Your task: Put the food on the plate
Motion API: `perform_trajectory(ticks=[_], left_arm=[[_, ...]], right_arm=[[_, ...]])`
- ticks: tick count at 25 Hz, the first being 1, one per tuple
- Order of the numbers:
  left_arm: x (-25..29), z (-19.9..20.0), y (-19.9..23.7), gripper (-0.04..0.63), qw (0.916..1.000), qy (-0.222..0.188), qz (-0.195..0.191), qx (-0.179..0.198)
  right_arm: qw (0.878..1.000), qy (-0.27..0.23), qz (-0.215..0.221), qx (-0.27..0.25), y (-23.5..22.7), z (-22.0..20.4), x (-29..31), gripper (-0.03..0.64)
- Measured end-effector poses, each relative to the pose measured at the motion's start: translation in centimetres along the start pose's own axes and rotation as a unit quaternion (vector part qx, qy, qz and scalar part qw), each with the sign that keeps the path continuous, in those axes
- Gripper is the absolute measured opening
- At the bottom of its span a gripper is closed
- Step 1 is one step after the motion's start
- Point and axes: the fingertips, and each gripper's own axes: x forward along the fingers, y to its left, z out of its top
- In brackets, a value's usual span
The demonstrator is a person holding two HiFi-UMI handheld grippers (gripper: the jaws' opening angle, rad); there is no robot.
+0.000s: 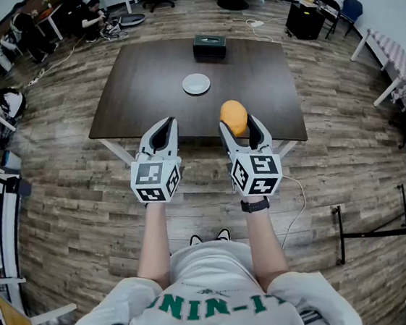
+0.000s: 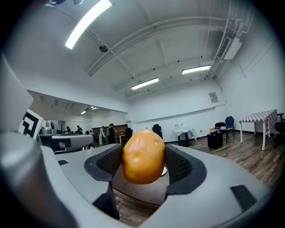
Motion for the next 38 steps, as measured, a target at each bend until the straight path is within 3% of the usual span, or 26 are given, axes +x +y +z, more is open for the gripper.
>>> perform_trajectory(ticks=[15, 19, 23, 30, 38], left_arm=[[1.2, 1.3, -4.0, 0.014, 0.9998, -0.004, 0.015, 0.011], [1.0, -0.6, -5.1, 0.013, 0.9994, 0.017, 0.019, 0.024], [2.0, -2.3, -4.0, 0.014, 0.9987, 0.033, 0.034, 0.017], [6.5, -3.3, -3.4, 0.014, 0.9996, 0.018, 0.017, 0.014], [15.2, -3.5, 3.1, 0.014, 1.0, 0.005, 0.005, 0.003]], right_arm=[[0.999, -0.008, 0.04, 0.018, -2.9, 1.8, -1.7, 0.319], [0.998, 0.003, 0.055, 0.036, -3.8, 0.7, -1.7, 0.319], [0.997, 0.012, 0.066, 0.041, -4.1, -0.8, -0.6, 0.319], [0.997, 0.015, 0.062, 0.044, -7.0, -2.1, 3.7, 0.32], [0.998, 0.003, 0.054, 0.029, -7.7, -1.1, 13.7, 0.319]])
